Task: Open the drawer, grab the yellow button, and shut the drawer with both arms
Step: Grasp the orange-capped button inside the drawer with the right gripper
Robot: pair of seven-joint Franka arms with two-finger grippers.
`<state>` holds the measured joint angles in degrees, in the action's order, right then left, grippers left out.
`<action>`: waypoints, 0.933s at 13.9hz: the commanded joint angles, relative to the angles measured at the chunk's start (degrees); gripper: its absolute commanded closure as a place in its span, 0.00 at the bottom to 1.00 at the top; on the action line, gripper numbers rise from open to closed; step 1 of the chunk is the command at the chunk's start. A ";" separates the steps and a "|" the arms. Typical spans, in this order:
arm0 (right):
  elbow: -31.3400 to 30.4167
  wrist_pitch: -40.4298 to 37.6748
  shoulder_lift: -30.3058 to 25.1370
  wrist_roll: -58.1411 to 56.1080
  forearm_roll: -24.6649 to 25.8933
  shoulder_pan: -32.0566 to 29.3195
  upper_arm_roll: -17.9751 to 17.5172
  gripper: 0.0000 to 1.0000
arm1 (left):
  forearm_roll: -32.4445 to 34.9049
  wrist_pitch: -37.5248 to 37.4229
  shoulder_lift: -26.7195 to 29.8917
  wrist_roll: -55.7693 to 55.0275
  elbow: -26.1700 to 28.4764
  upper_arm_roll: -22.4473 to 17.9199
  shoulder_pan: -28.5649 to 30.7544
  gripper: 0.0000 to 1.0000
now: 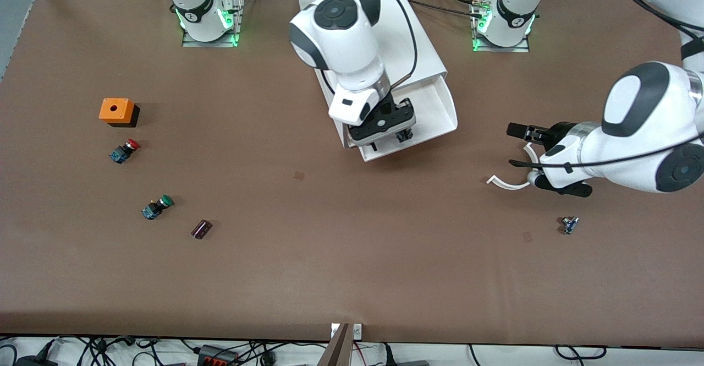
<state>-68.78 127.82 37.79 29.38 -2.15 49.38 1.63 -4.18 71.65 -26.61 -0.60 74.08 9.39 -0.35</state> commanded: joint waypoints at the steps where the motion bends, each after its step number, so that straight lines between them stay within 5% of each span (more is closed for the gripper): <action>1: 2.95 -0.64 2.63 1.55 2.24 1.68 0.92 0.22 | 4.97 1.12 0.68 -0.89 -2.87 -0.42 -0.09 0.00; 10: 4.09 -0.82 5.09 2.96 4.60 4.49 0.92 0.23 | 4.62 6.58 -0.02 -4.46 -8.25 -1.22 0.88 0.00; 13: 4.18 -1.87 5.10 3.05 4.96 5.02 1.09 0.37 | 4.36 6.49 0.24 -12.03 -8.16 -0.95 0.79 0.00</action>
<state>-67.00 127.69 41.93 31.09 1.64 53.59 1.80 -0.43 78.34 -26.10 -8.41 67.15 8.17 0.56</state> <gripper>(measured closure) 0.264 0.000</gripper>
